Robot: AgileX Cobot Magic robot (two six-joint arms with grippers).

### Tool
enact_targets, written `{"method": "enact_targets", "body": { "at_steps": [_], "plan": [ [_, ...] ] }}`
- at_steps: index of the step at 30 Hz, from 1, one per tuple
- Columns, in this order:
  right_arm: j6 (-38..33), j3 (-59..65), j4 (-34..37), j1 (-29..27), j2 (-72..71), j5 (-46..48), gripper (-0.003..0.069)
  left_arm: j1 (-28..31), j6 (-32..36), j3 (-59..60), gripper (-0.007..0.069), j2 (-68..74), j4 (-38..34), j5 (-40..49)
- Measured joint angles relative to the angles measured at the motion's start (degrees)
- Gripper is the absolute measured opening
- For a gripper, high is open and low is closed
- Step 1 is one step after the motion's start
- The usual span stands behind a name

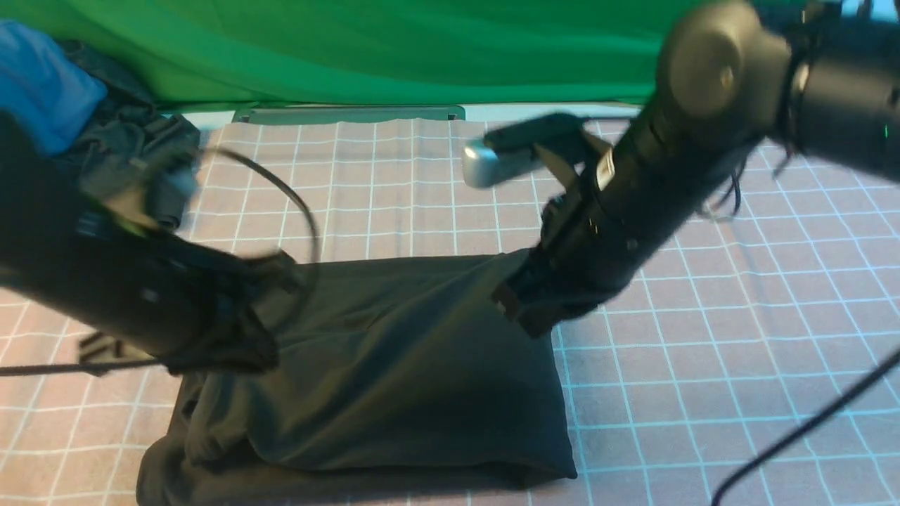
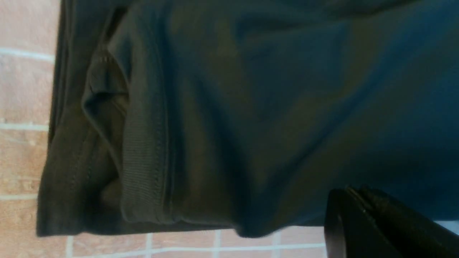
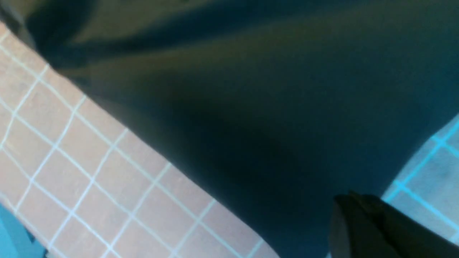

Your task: Fold a long-sleeved shirt over a pink coffee tablecloth.

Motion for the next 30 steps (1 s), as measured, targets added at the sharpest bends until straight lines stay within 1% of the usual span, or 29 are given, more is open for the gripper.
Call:
{"method": "enact_targets", "body": {
  "at_steps": [2,7,9,11,15,20,23,26,29,30],
  "plan": [
    [0.0,2.9,1.4,0.0,0.4,-2.7,0.0037,-1.3,-0.5,0.5,0.0013,3.1,1.2,-0.7],
    [0.0,6.0,2.4,0.0,3.4,-6.0,0.0037,-1.6,-1.8,6.1,0.0013,5.6,3.4,-4.8],
    [0.0,6.1,2.8,0.0,4.7,-6.6,0.0037,-1.6,-3.8,8.7,0.0013,5.6,5.5,-5.6],
    [0.0,6.1,3.0,0.0,5.8,-7.4,0.0037,-1.6,-7.3,12.2,0.0013,5.5,8.9,-7.4],
    [-0.7,6.1,3.1,0.0,6.3,-7.8,0.0037,-1.6,-11.9,14.6,0.0013,5.5,12.7,-8.9],
    [-1.3,6.1,3.2,0.0,6.3,-8.0,0.0037,-1.7,-12.8,14.2,0.0013,3.6,13.6,-8.4],
    [-1.6,6.1,3.3,0.0,6.3,-8.1,0.0037,-1.7,-12.9,11.5,0.0013,-1.2,14.8,-6.6],
    [-2.3,6.1,3.3,0.0,6.3,-8.1,0.0037,-1.3,-14.5,8.1,0.0013,-4.2,15.9,-5.1],
    [-2.4,6.1,3.3,0.0,6.3,-8.1,0.0037,0.9,-15.4,4.7,0.0013,-4.6,16.3,-3.0],
    [-2.5,6.1,3.3,0.0,6.3,-8.1,0.0037,3.0,-15.3,3.2,0.0013,-4.0,16.3,-2.4]
  ]
}}
